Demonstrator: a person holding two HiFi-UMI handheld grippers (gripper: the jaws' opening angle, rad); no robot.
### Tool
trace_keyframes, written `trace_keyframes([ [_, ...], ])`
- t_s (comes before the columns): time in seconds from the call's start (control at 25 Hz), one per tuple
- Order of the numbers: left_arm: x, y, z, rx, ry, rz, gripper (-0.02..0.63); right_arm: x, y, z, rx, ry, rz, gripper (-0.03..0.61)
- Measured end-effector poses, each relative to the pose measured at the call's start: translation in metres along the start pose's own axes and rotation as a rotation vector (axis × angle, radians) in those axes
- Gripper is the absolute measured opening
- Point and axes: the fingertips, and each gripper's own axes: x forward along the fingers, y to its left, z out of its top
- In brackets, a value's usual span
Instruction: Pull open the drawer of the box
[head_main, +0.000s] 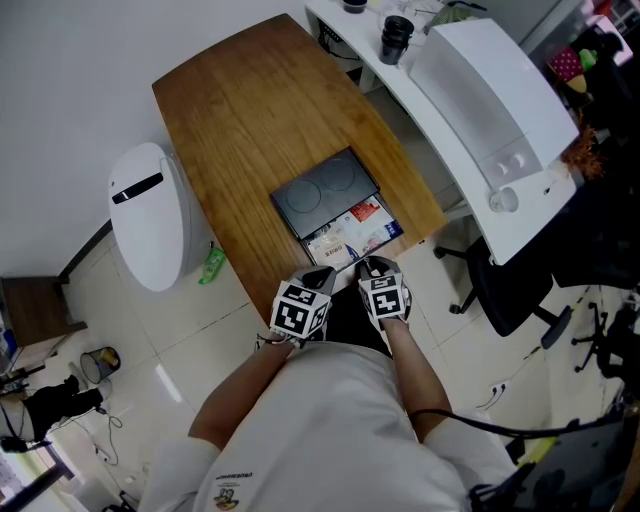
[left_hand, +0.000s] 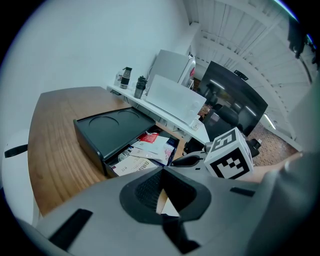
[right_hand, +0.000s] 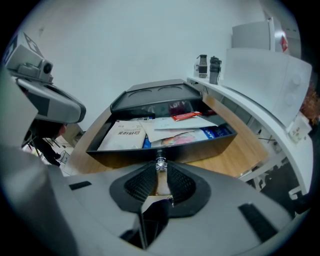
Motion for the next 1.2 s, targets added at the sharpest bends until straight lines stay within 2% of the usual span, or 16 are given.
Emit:
trace_keyframes([
  [0.76, -0.014, 0.001, -0.003, 0.006, -0.022, 0.013, 0.0, 0.004, -0.003, -0.003, 0.015, -0.019, -0.017, 0.058],
  [1.2, -0.043, -0.004, -0.008, 0.0, -0.097, -0.029, 0.0, -0.041, 0.005, -0.007, 0.027, -0.069, -0.1, 0.057],
])
